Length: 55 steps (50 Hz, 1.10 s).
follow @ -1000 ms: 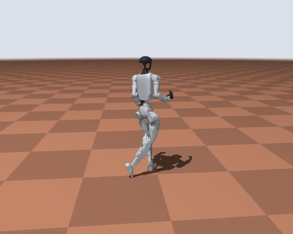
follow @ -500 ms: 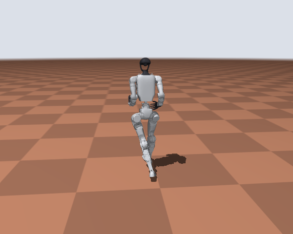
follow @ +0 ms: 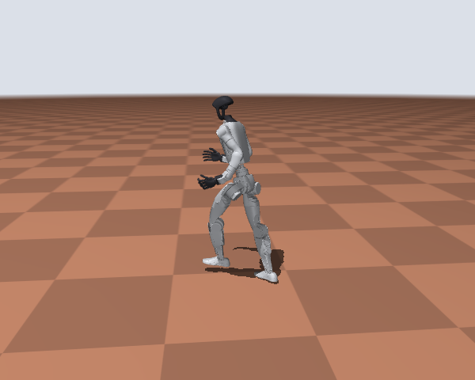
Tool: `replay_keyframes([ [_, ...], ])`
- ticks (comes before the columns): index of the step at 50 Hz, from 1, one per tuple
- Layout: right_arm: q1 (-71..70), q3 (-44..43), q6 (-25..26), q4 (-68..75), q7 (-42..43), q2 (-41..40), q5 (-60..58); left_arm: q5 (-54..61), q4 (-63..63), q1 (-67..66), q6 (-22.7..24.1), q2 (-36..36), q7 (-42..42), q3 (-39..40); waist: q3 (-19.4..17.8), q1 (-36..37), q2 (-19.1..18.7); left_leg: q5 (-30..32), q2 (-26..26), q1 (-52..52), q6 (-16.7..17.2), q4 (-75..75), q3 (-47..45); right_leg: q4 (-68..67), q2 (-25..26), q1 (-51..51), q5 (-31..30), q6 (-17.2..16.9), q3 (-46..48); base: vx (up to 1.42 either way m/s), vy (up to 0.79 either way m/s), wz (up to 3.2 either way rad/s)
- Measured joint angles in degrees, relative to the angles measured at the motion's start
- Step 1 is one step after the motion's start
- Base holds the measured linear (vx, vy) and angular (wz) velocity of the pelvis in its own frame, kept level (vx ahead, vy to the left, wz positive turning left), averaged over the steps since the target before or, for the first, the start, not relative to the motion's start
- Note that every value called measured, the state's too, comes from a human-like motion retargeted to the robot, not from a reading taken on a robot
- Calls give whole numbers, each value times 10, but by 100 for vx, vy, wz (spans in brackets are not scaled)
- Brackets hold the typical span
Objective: Walk run
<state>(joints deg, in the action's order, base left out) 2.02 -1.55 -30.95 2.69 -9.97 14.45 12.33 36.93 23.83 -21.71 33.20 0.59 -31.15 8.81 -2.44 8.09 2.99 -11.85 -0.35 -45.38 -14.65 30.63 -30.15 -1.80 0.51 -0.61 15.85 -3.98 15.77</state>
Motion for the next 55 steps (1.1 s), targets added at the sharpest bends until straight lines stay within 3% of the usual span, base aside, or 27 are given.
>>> replay_keyframes([
  [3, 7, 2, -5, 19, -4, -11, -14, 26, -5, -1, 6, -43, 8, 7, -3, 10, 24, -9, -3, -17, 3, -27, 1, -10, -5, -26, -73, -14, 6, 115, 0, -1],
  [5, 23, -1, -8, 54, -3, -28, -36, 33, -3, 5, 16, -62, 15, 8, -1, 17, 47, 5, -2, 1, -3, -14, -1, -31, -21, -36, -178, -24, 13, 161, 3, -13],
  [7, 45, 1, -8, 103, 3, -49, -61, 27, -5, 18, 26, -68, 29, 1, 8, 19, 59, -57, 31, 49, -3, 20, -46, -81, -35, -31, -329, -6, 22, 152, -6, 2],
  [8, 58, 4, -10, 131, 7, -61, -75, 23, -12, 28, 33, -67, 41, -5, 12, 13, 45, -86, 28, 49, -3, 38, 4, -124, -25, -18, -401, 7, 10, 146, 7, 89],
  [10, 105, 30, -14, 171, 19, -70, -97, 22, -35, 50, 44, -62, 65, -15, 1, -45, 26, -139, 0, 79, -3, 83, 84, -357, -17, 48, -458, 81, -4, 187, 18, 218],
  [12, 148, 44, -16, 198, 22, -71, -112, 34, -70, 100, 46, -44, 73, -21, -1, -103, -5, -178, -23, 122, -3, 96, 142, -503, 45, 128, -448, 87, -42, 161, 13, 259],
  [15, 215, 18, -9, 233, 2, -71, -134, 55, -120, 197, 33, -9, 65, -32, 4, -128, -60, -211, -12, 167, 7, 106, 205, -638, 109, 282, -308, 112, -58, 137, -1, 158],
  [17, 273, -3, -10, 239, -13, -73, -136, 75, -142, 260, 32, 26, 62, -53, 9, -142, -47, -205, -44, 232, 7, 59, 209, -696, 14, 376, -187, 181, -21, 176, -10, 175],
  [18, 299, -17, -9, 241, -16, -74, -132, 82, -151, 283, 35, 42, 56, -68, 10, -159, -40, -187, -82, 278, 0, 14, 227, -706, -54, 412, -149, 188, -15, 173, -12, 232],
  [20, 351, -41, -14, 241, -20, -83, -118, 82, -170, 296, 44, 75, 42, -96, 13, -188, -51, -130, -86, 348, 23, -50, 275, -636, -77, 473, -136, 183, 7, 195, -44, 219],
  [22, 381, -70, -24, 239, -19, -92, -95, 68, -178, 280, 50, 93, 39, -114, 22, -225, -89, -2, -66, 415, 65, -122, 306, -509, -71, 504, -131, 122, 15, 175, -30, 202],
  [25, 389, -101, -37, 232, -1, -96, -62, 33, -166, 224, 60, 98, 51, -127, 32, -281, -146, 307, -11, 491, 142, -191, 314, -283, -67, 508, -139, 13, -7, 215, -38, 164],
  [27, 370, -111, -36, 216, 17, -95, -70, -10, -135, 174, 53, 95, 63, -127, 21, -293, -169, 418, 8, 522, 196, -139, 325, -178, -47, 471, -112, -38, -42, 233, -52, 38],
  [28, 347, -113, -32, 208, 29, -94, -84, -36, -114, 152, 44, 93, 62, -117, 11, -286, -175, 418, 18, 526, 216, -79, 301, -156, -39, 451, -95, -31, -37, 196, -43, -42],
  [31, 255, -110, -23, 180, 59, -80, -119, -95, -29, 95, 40, 80, 55, -72, 11, -260, -151, 418, -19, 528, 201, 19, 248, -181, -83, 394, -109, 36, 39, 232, -59, -57],
  [34, 144, -90, -16, 170, 77, -57, -122, -133, 78, 22, 77, 39, 60, -16, 8, -221, -132, 343, -76, 445, 168, 211, 238, -314, -47, 359, 3, 43, -101, 197, -53, -51],
  [36, 40, -109, -12, 178, 71, -37, -94, -129, 135, -3, 87, -2, 48, 18, 11, -160, -121, 230, -44, 325, 121, 380, 189, -336, -34, 319, 49, 49, -100, 202, -37, -65],
  [39, -60, -89, -19, 145, 47, -8, -68, -69, 160, -46, 64, -44, -11, 86, 29, -74, -90, 109, 11, 161, 64, 435, 96, -300, -3, 229, 79, 61, -123, 217, -13, -112],
  [41, -93, -54, -14, 111, 47, 14, -63, -37, 152, -73, 66, -34, -37, 112, 38, -38, -89, 67, 9, 51, 50, 382, 107, -221, 24, 150, 7, 60, -91, 278, 7, -12],
  [42, -99, -44, -10, 96, 40, 23, -63, -34, 147, -84, 72, -28, -38, 122, 42, -10, -73, 57, 3, 12, 44, 327, 96, -177, 26, 109, -67, 50, -80, 235, -10, -69],
  [45, -73, -37, 14, 54, 8, 27, -77, -27, 124, -91, 90, -16, -19, 124, 43, 65, 0, 39, -11, -40, 22, 78, 42, -75, 7, -2, -406, -7, -75, 191, -22, -34],
  [46, -51, -42, 24, 43, 0, 24, -94, -13, 107, -87, 92, -15, -7, 115, 27, 75, 18, 32, -36, -15, 31, -13, 54, -124, -20, -21, -437, -27, -44, 263, -11, 37],
  [48, -13, -41, 37, 40, 8, 11, -141, 7, 70, -57, 97, -22, 17, 95, -2, 76, 35, 10, -69, 31, 55, -132, 72, -263, -52, -36, -458, -34, -17, 275, -14, 97],
  [50, 13, -28, 40, 68, 53, -6, -198, 8, 21, 1, 109, -31, 46, 69, -26, 43, 20, 17, -60, 100, 42, -169, 70, -349, 32, -37, -458, 8, -86, 248, -49, 166],
  [52, 39, -8, 28, 127, 72, -27, -239, -13, -42, 74, 135, -22, 82, 43, -31, 15, 10, -28, -4, 115, -3, -54, 122, -400, 89, -11, -457, 77, -20, 271, -87, 139],
  [53, 70, 2, 15, 162, 59, -43, -262, -32, -74, 102, 153, -17, 106, 27, -23, -10, -17, -70, 16, 120, -3, 14, 175, -423, 128, 8, -452, 87, 12, 249, -13, 151],
  [55, 177, 17, 4, 246, 40, -53, -295, -79, -110, 162, 189, -15, 163, -31, 3, -31, -48, -141, -1, 122, -3, 116, 282, -592, 121, 101, -331, 132, 55, 269, 15, 150],
])
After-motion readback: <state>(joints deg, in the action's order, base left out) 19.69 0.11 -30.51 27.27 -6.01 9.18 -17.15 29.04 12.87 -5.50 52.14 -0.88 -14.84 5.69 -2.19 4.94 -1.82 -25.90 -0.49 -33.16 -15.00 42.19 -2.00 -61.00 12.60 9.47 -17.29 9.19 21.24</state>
